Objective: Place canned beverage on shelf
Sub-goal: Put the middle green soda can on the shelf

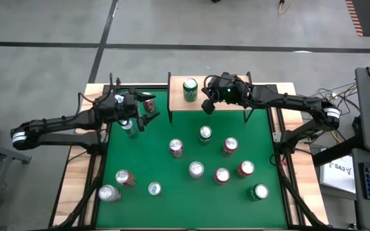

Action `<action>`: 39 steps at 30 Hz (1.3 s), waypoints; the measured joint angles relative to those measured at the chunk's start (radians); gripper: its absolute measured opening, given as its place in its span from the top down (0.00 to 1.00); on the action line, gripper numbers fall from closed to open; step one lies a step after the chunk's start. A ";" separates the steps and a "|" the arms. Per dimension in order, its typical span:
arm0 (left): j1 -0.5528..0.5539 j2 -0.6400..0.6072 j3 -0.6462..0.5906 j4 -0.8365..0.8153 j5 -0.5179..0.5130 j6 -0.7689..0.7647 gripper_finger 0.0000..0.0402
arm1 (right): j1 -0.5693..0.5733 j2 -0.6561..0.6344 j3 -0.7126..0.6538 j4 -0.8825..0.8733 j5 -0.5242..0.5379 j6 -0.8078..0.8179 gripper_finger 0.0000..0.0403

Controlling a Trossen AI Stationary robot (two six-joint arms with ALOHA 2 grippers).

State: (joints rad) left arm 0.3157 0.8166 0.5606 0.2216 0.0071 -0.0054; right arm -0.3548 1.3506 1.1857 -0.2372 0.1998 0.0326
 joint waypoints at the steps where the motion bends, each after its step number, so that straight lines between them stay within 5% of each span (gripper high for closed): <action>1: 0.000 0.001 0.000 -0.001 0.000 0.000 0.12 | -0.004 0.000 -0.009 0.010 -0.004 0.000 0.97; 12: 0.000 -0.009 0.000 0.000 0.000 -0.003 0.37 | -0.012 0.000 -0.109 0.168 -0.021 0.019 0.97; 25: -0.001 0.011 0.000 -0.009 0.002 -0.006 0.97 | -0.012 0.017 -0.118 0.174 -0.016 0.037 0.97; 39: -0.001 0.022 0.000 0.001 -0.023 0.000 1.00 | -0.012 0.136 -0.112 0.304 -0.026 0.021 0.97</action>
State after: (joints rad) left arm 0.3149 0.8383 0.5603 0.2227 -0.0158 -0.0054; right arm -0.3672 1.4870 1.0736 0.0663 0.1741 0.0532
